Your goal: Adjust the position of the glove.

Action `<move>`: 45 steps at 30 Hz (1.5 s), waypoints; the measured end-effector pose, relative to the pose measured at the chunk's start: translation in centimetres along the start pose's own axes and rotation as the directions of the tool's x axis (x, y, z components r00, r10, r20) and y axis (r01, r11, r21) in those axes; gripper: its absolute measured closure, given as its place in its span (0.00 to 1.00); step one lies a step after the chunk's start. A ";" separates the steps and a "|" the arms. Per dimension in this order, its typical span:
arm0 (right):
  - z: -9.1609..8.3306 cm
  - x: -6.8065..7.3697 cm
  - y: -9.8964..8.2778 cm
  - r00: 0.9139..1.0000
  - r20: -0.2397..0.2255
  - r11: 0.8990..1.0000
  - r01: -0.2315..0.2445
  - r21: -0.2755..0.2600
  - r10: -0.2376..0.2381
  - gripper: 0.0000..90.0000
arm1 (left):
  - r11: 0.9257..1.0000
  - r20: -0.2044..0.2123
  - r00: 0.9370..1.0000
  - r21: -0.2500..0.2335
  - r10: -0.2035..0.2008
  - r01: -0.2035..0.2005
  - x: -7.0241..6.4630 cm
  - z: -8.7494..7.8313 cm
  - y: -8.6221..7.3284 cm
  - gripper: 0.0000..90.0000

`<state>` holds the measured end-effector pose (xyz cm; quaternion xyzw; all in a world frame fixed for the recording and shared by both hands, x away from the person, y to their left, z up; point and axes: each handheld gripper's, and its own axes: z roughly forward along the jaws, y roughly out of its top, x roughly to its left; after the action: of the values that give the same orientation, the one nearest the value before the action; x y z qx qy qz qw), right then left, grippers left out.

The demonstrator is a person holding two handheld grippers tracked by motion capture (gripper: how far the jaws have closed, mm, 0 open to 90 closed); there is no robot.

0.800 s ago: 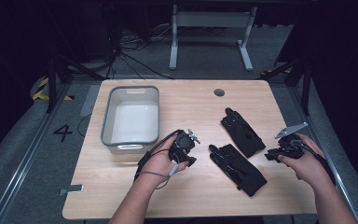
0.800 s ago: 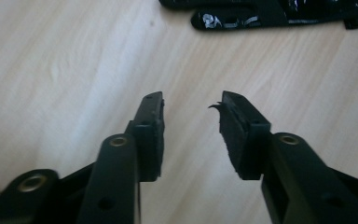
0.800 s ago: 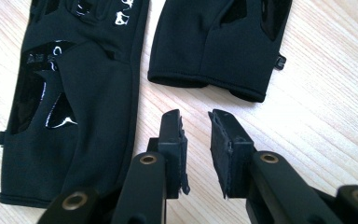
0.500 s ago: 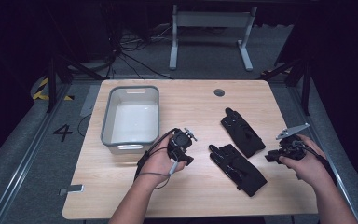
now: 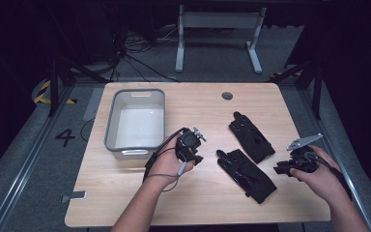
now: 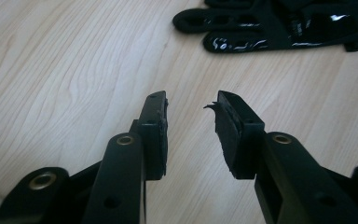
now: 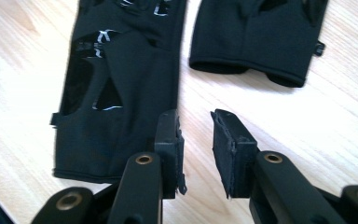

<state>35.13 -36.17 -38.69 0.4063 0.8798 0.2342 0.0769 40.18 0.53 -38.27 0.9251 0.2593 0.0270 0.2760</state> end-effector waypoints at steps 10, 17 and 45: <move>0.8 1.2 -1.0 0.999 -0.040 1.000 -0.022 0.013 0.023 0.78 | 1.000 0.042 0.999 -0.019 -0.023 0.023 0.0 1.8 1.8 0.71; 1.1 1.6 -1.8 0.998 -0.040 0.999 -0.040 0.013 0.041 0.77 | 0.998 0.036 0.998 -0.016 -0.055 0.055 0.5 3.5 3.4 0.72; 1.3 1.7 -1.9 0.998 -0.046 0.999 -0.034 0.037 0.036 0.76 | 0.984 0.043 0.983 0.031 -0.178 0.177 1.8 9.7 5.8 0.72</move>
<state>33.15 -35.56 -40.66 0.4174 0.8782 0.2292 0.0449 46.35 -7.54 -43.57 0.9024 0.3345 -0.0224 0.2706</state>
